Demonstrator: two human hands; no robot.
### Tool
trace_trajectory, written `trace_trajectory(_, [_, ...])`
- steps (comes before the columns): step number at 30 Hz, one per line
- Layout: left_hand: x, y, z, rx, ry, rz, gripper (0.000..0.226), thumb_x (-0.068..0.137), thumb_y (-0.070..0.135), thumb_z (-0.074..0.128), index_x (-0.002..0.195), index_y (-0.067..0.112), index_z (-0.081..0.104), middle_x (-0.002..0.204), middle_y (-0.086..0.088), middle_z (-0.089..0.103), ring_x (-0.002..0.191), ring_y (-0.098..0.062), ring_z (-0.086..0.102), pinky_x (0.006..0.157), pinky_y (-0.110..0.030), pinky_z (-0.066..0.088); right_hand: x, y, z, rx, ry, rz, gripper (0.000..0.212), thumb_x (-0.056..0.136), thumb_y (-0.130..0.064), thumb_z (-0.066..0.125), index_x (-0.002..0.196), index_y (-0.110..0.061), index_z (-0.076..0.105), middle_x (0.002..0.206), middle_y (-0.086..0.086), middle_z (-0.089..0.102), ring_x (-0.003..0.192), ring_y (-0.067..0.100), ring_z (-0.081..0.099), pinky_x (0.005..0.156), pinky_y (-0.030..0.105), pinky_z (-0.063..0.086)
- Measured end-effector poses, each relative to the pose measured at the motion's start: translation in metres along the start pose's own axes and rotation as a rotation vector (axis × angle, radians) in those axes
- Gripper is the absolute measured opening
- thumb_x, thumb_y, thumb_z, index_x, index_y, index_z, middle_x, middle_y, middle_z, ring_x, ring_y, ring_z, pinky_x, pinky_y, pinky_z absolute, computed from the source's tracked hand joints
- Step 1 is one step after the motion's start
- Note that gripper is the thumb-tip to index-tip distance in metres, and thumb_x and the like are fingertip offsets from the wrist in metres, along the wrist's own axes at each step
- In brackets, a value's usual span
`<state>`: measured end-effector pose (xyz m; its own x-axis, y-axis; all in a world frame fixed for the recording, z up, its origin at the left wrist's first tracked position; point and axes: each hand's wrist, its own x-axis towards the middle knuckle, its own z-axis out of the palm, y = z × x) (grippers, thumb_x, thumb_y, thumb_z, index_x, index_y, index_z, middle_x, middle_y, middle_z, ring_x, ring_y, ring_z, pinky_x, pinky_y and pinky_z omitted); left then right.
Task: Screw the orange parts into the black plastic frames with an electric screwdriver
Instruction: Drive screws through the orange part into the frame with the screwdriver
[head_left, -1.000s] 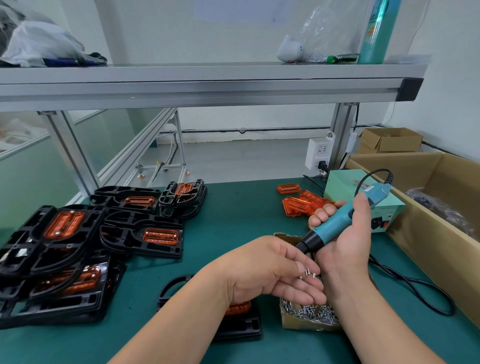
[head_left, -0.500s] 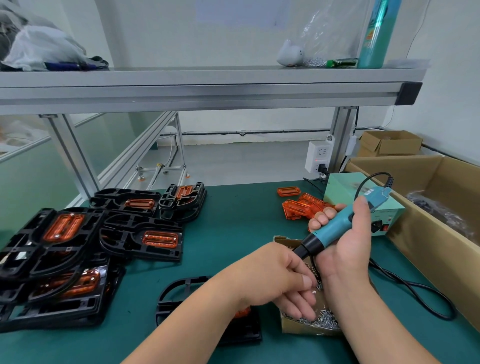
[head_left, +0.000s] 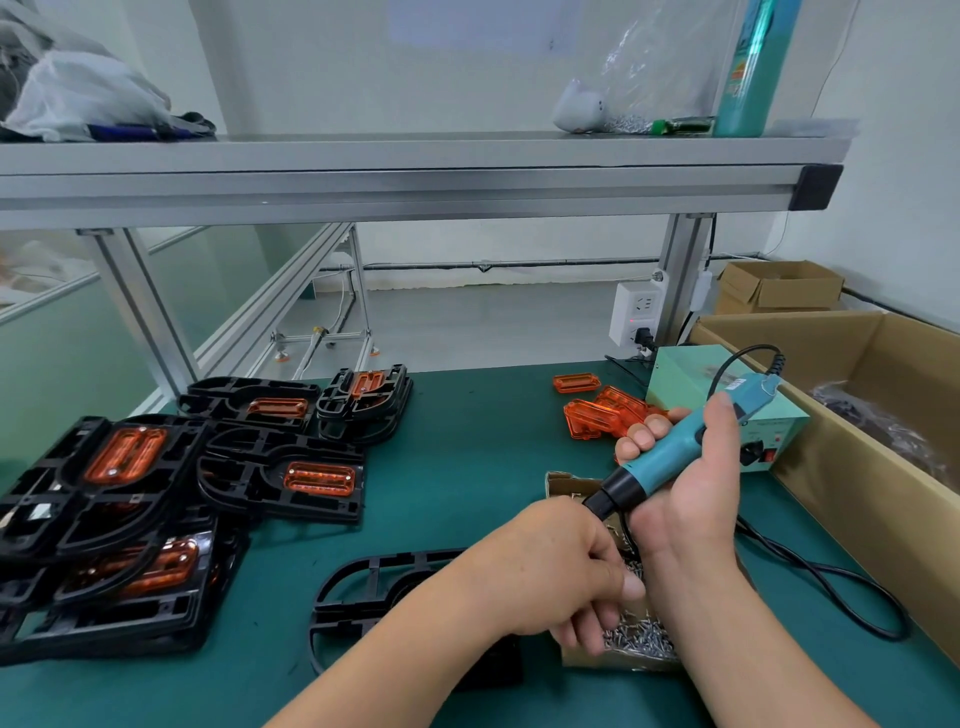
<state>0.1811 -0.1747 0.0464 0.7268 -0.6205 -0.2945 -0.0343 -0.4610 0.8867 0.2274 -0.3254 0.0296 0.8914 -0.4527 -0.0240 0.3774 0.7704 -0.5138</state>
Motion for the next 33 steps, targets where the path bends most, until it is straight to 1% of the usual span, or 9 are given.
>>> trace_trajectory(4, [0.0, -0.001, 0.0, 0.04, 0.028, -0.008, 0.026, 0.096, 0.023, 0.072, 0.092, -0.003, 0.068, 0.068, -0.003, 0.07, 0.046, -0.009, 0.063, 0.042, -0.018, 0.046, 0.0, 0.0, 0.0, -0.001, -0.001, -0.002, 0.037, 0.104, -0.05, 0.062, 0.089, -0.018, 0.051, 0.072, 0.0, 0.048, 0.06, 0.015, 0.048, 0.055, 0.027, 0.044])
trace_trajectory(8, [-0.001, 0.0, -0.001, 0.162, 0.056, 0.002, 0.03, 0.095, 0.038, 0.072, 0.084, 0.009, 0.068, 0.062, 0.004, 0.068, 0.044, -0.009, 0.057, 0.045, -0.017, 0.045, -0.002, -0.001, 0.0, -0.013, -0.005, -0.006, 0.037, 0.104, -0.051, 0.062, 0.089, -0.018, 0.051, 0.073, 0.0, 0.048, 0.061, 0.015, 0.048, 0.056, 0.027, 0.044])
trace_trajectory(11, [-0.001, 0.0, -0.003, 0.208, 0.086, 0.03, 0.035, 0.095, 0.043, 0.069, 0.085, 0.01, 0.067, 0.064, 0.004, 0.067, 0.046, -0.009, 0.054, 0.047, -0.019, 0.044, -0.002, -0.001, 0.0, -0.016, -0.006, -0.001, 0.038, 0.103, -0.051, 0.062, 0.09, -0.018, 0.052, 0.073, 0.0, 0.049, 0.061, 0.015, 0.048, 0.056, 0.027, 0.044])
trace_trajectory(14, [0.0, 0.001, -0.005, 0.071, 0.085, 0.049, 0.021, 0.1, 0.03, 0.063, 0.085, 0.014, 0.067, 0.067, 0.007, 0.068, 0.05, -0.006, 0.058, 0.049, -0.017, 0.046, -0.002, -0.001, 0.001, -0.026, 0.0, -0.003, 0.038, 0.103, -0.051, 0.062, 0.089, -0.017, 0.052, 0.072, 0.0, 0.049, 0.06, 0.015, 0.048, 0.055, 0.027, 0.045])
trace_trajectory(17, [-0.001, 0.003, -0.009, -0.104, 0.046, 0.055, 0.015, 0.103, 0.012, 0.056, 0.099, 0.005, 0.068, 0.071, 0.004, 0.069, 0.057, -0.01, 0.065, 0.051, -0.019, 0.052, -0.002, -0.001, 0.001, -0.027, -0.002, -0.005, 0.038, 0.104, -0.051, 0.062, 0.089, -0.018, 0.052, 0.072, 0.0, 0.049, 0.06, 0.015, 0.048, 0.055, 0.027, 0.044])
trace_trajectory(20, [-0.006, 0.005, -0.015, -0.206, -0.017, 0.074, 0.014, 0.104, 0.003, 0.054, 0.106, 0.001, 0.068, 0.078, -0.005, 0.071, 0.063, -0.015, 0.07, 0.055, -0.02, 0.056, -0.002, 0.0, 0.001, -0.031, -0.001, -0.006, 0.038, 0.104, -0.051, 0.062, 0.089, -0.018, 0.053, 0.072, 0.0, 0.048, 0.061, 0.015, 0.047, 0.055, 0.027, 0.044])
trace_trajectory(26, [-0.016, 0.012, -0.032, -0.391, -0.068, 0.137, 0.014, 0.102, 0.0, 0.059, 0.11, 0.001, 0.071, 0.09, -0.012, 0.076, 0.078, -0.02, 0.077, 0.066, -0.022, 0.062, -0.004, 0.0, 0.002, -0.034, 0.006, -0.009, 0.038, 0.102, -0.053, 0.065, 0.091, -0.018, 0.052, 0.074, 0.0, 0.048, 0.062, 0.014, 0.047, 0.056, 0.027, 0.043])
trace_trajectory(29, [-0.023, 0.015, -0.044, -0.441, -0.062, 0.17, 0.011, 0.103, 0.002, 0.06, 0.109, 0.004, 0.069, 0.094, -0.013, 0.077, 0.081, -0.022, 0.078, 0.064, -0.022, 0.062, -0.005, 0.0, 0.002, -0.03, 0.002, -0.009, 0.038, 0.102, -0.052, 0.065, 0.092, -0.018, 0.052, 0.074, 0.0, 0.048, 0.062, 0.015, 0.047, 0.057, 0.027, 0.045])
trace_trajectory(33, [-0.036, 0.013, -0.064, -0.448, 0.036, 0.189, 0.006, 0.105, 0.008, 0.061, 0.109, 0.005, 0.064, 0.093, -0.014, 0.077, 0.078, -0.021, 0.078, 0.056, -0.021, 0.059, -0.005, 0.001, 0.001, -0.021, -0.003, -0.001, 0.038, 0.101, -0.051, 0.067, 0.091, -0.017, 0.053, 0.075, 0.001, 0.05, 0.062, 0.016, 0.049, 0.056, 0.028, 0.047])
